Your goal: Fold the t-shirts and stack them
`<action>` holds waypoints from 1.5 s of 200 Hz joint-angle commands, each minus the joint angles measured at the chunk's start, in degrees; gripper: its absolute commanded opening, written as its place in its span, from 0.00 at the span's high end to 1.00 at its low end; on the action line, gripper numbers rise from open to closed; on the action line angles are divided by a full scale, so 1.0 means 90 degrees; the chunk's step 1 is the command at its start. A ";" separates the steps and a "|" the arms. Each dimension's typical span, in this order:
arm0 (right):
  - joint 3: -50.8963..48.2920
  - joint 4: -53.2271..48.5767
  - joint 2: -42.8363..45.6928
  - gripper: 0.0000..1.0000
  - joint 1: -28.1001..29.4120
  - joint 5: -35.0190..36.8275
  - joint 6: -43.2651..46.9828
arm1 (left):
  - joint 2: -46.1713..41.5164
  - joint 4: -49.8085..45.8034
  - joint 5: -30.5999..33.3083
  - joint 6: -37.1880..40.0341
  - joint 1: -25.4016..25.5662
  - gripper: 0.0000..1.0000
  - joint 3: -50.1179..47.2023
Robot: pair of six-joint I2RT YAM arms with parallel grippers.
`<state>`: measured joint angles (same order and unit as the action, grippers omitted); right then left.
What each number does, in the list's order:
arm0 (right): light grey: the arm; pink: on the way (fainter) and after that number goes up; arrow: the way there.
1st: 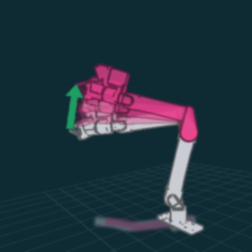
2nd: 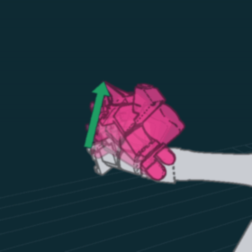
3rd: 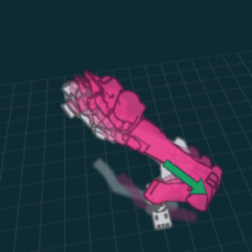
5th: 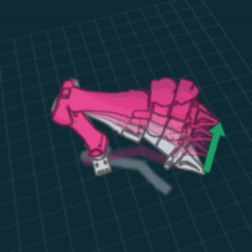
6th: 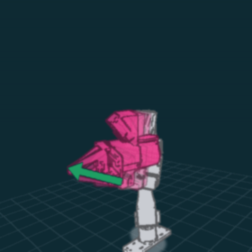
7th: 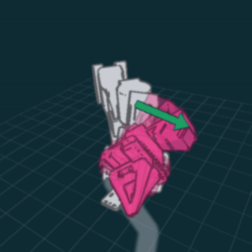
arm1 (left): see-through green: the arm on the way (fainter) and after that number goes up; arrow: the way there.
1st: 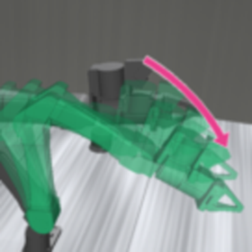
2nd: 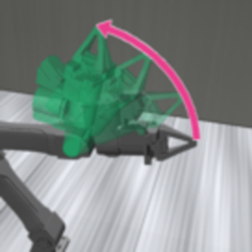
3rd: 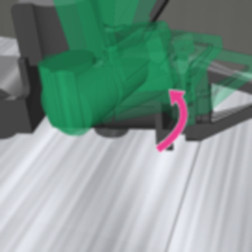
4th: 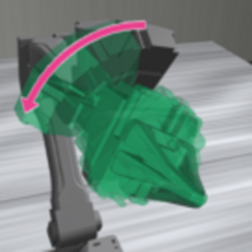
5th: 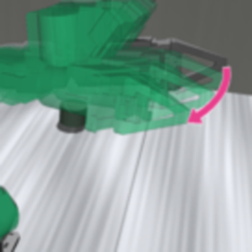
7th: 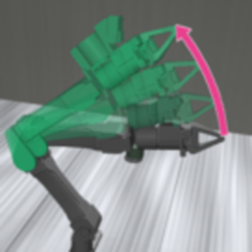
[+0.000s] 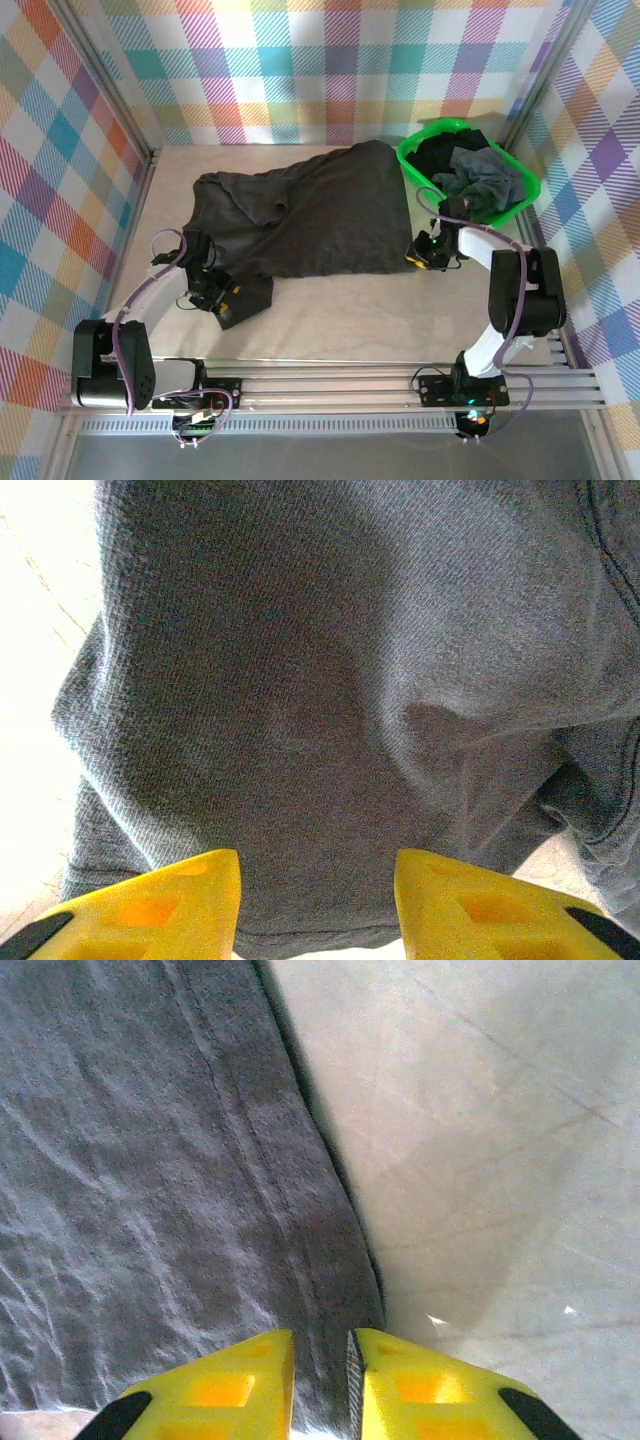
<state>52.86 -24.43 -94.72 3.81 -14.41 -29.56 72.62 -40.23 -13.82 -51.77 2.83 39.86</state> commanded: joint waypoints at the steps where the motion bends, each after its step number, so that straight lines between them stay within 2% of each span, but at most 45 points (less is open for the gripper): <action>1: -0.0047 -0.0454 0.0373 0.72 0.0007 0.0433 0.0067 | -0.0169 -0.0137 0.0129 0.0031 -0.0001 0.55 0.0012; 38: -0.0112 -0.0654 0.0662 0.63 0.0015 0.0486 0.0140 | -0.0303 -0.0304 0.0298 0.0111 -0.0002 0.55 0.0089; 69: -0.0160 -0.0969 0.0706 0.57 0.0125 0.0238 -0.0819 | -0.0460 -0.0622 0.0762 0.0186 -0.0001 0.55 0.0350; 97: -0.0066 -0.1199 0.0735 0.60 0.0607 0.0445 -0.2015 | -0.0673 -0.0859 0.1294 0.0166 -0.0012 0.54 0.0645; 130: 0.0214 -0.1401 0.0346 0.64 0.0875 0.0677 -0.2945 | -0.0696 -0.0911 0.1458 0.0118 -0.0022 0.54 0.0842; 167: 0.0815 -0.1617 -0.0325 0.61 0.0842 0.1161 -0.2958 | -0.0762 -0.0915 0.1463 0.0043 -0.0021 0.55 0.0928; 203: 0.1307 -0.1851 -0.1040 0.63 0.0671 0.1200 -0.2829 | -0.0894 -0.1117 0.1559 0.0066 -0.0026 0.55 0.1054; 245: 0.1321 -0.1957 -0.1297 0.65 0.0666 0.1295 -0.2925 | -0.1071 -0.1620 0.2220 0.0079 -0.0060 0.52 0.1451; 256: 0.1285 -0.1888 -0.1300 0.69 0.0661 0.1413 -0.2927 | -0.1073 -0.1775 0.2447 0.0060 -0.0089 0.51 0.1579; 276: 0.1370 -0.1777 -0.1292 0.88 0.0624 0.1634 -0.2758 | -0.1052 -0.1897 0.2695 0.0057 -0.0181 0.47 0.1758; 300: 0.1730 -0.2082 -0.1225 1.00 0.0545 0.2060 -0.2347 | -0.0890 -0.1883 0.2730 0.0124 -0.0386 0.45 0.1880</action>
<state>65.84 -40.34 -104.51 9.80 -2.13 -54.06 63.88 -54.37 7.70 -51.31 1.26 54.92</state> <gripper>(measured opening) 0.053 0.548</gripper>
